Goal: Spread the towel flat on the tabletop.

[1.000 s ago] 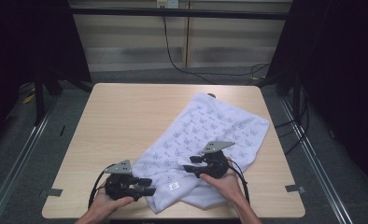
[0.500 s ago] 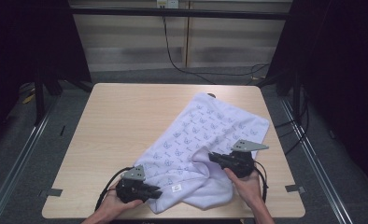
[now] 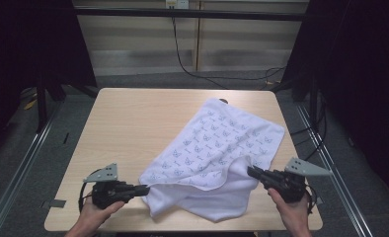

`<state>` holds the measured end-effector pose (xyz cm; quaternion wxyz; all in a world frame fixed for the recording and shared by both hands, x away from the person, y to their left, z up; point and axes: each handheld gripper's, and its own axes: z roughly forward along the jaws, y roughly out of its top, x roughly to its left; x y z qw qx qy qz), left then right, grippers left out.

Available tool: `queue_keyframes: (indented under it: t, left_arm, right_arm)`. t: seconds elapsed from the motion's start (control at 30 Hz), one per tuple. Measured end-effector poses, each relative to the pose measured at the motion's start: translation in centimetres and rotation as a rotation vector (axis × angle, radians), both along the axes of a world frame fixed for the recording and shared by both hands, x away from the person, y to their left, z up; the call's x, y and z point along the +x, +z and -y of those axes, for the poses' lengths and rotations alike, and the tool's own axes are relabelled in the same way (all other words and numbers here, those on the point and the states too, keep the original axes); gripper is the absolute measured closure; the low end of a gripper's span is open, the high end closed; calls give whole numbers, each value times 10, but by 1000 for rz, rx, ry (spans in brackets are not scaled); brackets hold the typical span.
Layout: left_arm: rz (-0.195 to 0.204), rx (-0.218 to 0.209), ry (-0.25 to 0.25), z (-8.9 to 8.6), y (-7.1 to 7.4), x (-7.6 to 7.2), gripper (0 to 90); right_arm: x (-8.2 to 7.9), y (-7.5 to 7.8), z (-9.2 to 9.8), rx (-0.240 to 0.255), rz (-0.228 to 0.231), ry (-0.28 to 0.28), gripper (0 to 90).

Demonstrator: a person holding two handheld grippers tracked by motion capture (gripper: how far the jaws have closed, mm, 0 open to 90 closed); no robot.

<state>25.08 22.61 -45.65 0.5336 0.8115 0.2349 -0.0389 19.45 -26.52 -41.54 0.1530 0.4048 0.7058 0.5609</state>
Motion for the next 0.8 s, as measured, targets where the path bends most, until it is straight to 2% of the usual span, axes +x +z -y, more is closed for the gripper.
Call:
queue_keyframes:
  t: [0.03, 0.07, 0.1, 0.13, 0.17, 0.27, 0.33, 0.37, 0.4, 0.5, 0.53, 0.57, 0.7, 0.8]
  left_arm:
    - [7, 3, 8, -7, 0, -3, 884]
    - [5, 9, 13, -12, -2, -6, 884]
    - [-10, 13, 7, -15, -5, -9, 884]
    - [-17, 35, 11, -20, -10, -14, 884]
    - [-29, 47, 13, -22, -15, -18, 884]
    - [-58, 76, -12, -28, -23, -27, 883]
    - [-60, 62, -20, -32, -22, -33, 883]
    - [-57, 62, -20, -35, -21, -35, 882]
    - [-53, 59, -19, -37, -20, -38, 882]
    - [-60, 45, -32, -40, -19, -45, 869]
    - [-59, 31, -36, -41, -19, -45, 824]
    - [-76, 1, -38, -42, -18, -44, 756]
    - [-46, -20, -26, -42, -9, -32, 687]
    - [-42, 4, 20, -36, -10, -13, 656]
  right_arm:
    - [0, 0, 0, 0, 0, 0, 887]
    - [-8, -3, 0, 4, -3, 10, 887]
    - [-17, -6, -1, -8, -11, 21, 887]
    - [-33, -17, -2, -26, -30, 43, 886]
    - [-33, -17, -2, -26, -30, 43, 886]
    - [-58, -34, -2, -66, -71, 80, 883]
    - [-71, -41, -1, -76, -95, 118, 869]
    - [-82, -44, 1, -91, -120, 138, 816]
    - [-82, -44, 1, -91, -120, 138, 816]
    - [-92, -43, 5, -110, -145, 170, 712]
    - [-93, -42, 6, -114, -145, 166, 686]
    - [-93, -39, 7, -111, -141, 156, 681]
    - [-85, -30, 11, -71, -102, 152, 629]
    - [-81, -24, 10, -52, -87, 163, 619]
